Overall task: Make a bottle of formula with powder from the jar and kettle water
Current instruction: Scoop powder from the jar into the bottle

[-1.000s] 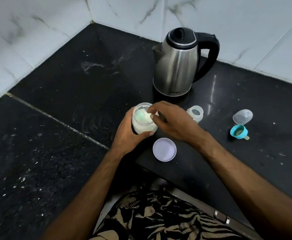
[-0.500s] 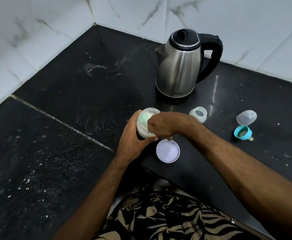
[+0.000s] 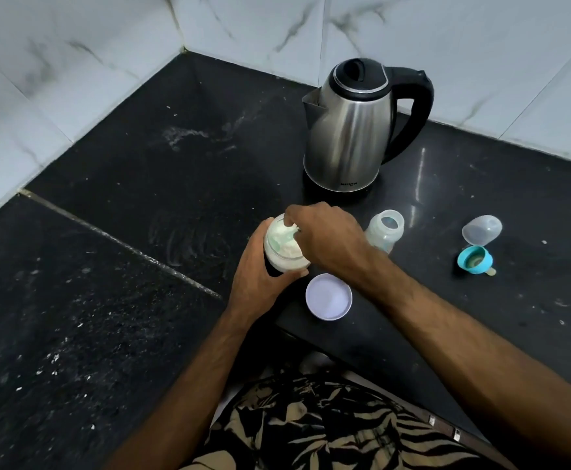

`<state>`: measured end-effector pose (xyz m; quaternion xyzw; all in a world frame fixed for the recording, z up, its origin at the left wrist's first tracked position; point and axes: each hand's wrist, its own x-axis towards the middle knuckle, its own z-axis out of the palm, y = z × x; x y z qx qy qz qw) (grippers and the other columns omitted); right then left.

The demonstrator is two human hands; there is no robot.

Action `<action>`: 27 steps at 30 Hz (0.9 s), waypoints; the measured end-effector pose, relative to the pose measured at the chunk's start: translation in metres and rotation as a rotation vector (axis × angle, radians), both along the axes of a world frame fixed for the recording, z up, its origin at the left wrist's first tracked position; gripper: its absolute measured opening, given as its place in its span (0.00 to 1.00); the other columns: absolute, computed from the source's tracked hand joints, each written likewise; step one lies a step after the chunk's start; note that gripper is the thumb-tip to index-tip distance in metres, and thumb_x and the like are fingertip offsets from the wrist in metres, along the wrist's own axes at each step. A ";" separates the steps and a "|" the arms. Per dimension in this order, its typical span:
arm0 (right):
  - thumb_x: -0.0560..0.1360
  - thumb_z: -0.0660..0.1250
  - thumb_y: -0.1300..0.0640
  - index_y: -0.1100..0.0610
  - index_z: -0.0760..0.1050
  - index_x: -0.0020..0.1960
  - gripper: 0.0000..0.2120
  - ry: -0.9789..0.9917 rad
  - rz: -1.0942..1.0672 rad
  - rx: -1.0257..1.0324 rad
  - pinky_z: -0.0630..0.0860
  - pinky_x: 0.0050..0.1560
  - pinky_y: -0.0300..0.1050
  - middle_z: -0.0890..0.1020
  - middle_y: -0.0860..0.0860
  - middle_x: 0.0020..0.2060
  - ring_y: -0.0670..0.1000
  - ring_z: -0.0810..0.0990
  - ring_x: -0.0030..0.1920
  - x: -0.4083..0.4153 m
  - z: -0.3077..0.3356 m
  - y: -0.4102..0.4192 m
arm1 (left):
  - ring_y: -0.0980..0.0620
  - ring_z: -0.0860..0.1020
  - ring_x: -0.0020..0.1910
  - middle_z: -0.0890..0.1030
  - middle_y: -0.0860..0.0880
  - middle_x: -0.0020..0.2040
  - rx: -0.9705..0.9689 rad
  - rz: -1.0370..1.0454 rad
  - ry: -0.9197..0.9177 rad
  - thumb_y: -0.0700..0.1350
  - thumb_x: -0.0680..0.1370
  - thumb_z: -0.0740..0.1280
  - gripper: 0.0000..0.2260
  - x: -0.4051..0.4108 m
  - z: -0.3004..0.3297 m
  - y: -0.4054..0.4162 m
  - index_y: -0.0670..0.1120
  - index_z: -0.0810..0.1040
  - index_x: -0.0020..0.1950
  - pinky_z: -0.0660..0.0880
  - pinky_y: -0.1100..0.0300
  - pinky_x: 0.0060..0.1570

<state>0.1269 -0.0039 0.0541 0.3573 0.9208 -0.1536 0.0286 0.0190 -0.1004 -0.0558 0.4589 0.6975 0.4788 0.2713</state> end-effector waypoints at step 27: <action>0.72 0.73 0.55 0.52 0.83 0.45 0.03 0.450 -0.347 -0.297 0.81 0.49 0.49 0.86 0.47 0.41 0.48 0.83 0.45 0.003 -0.027 -0.004 | 0.56 0.72 0.68 0.73 0.56 0.69 0.030 0.032 -0.029 0.43 0.66 0.80 0.39 0.008 0.008 -0.006 0.51 0.65 0.73 0.71 0.50 0.66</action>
